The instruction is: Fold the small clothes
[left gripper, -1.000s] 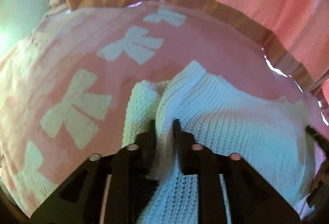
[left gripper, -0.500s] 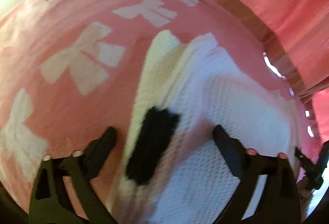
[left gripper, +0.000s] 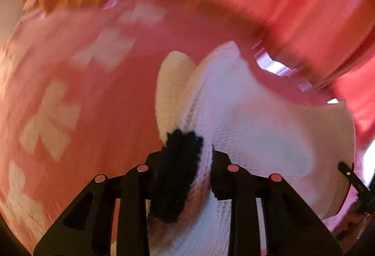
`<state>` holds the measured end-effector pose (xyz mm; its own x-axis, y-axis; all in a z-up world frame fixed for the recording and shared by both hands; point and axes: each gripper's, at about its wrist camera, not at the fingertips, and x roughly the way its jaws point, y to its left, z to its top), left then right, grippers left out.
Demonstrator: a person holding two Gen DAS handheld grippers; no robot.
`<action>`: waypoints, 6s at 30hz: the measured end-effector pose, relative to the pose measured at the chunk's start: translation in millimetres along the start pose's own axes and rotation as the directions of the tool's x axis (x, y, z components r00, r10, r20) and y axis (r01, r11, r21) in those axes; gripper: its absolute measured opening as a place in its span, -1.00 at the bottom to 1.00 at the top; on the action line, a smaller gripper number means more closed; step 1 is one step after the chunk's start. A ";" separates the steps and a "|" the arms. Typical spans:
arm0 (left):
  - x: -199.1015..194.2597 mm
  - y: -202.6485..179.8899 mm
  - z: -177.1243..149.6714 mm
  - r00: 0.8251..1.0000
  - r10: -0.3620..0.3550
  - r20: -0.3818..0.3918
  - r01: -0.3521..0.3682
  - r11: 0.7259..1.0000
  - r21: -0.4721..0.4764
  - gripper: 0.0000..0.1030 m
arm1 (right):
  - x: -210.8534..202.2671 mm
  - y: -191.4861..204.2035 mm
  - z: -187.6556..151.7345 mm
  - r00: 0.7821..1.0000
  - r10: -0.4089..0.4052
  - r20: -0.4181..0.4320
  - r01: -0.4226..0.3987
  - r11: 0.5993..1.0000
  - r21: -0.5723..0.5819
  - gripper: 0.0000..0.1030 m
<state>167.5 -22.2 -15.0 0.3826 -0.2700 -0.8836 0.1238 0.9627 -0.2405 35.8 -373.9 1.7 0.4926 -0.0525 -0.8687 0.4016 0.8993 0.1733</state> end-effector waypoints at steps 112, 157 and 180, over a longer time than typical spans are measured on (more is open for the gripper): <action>-13.5 -249.1 -78.3 0.911 -0.401 -0.096 0.412 0.875 0.254 -0.23 | -95.1 -14.2 -122.0 0.956 0.182 0.232 -0.153 0.978 -0.139 -0.63; -50.8 -174.9 -106.1 0.983 -0.150 0.105 0.120 0.960 0.253 0.63 | -24.7 -52.5 -24.8 0.964 0.265 0.015 -0.265 0.960 0.090 -0.60; -9.3 -184.1 -101.2 0.967 -0.249 -0.045 0.253 0.955 0.157 0.75 | -61.1 -94.9 -67.5 0.973 0.203 0.108 -0.219 0.960 0.173 0.24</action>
<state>48.4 -195.2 -3.2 0.2978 -0.5001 -0.8131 0.3586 0.8480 -0.3902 -84.4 -426.7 7.0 0.6442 0.0846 -0.7602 0.4112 0.7997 0.4375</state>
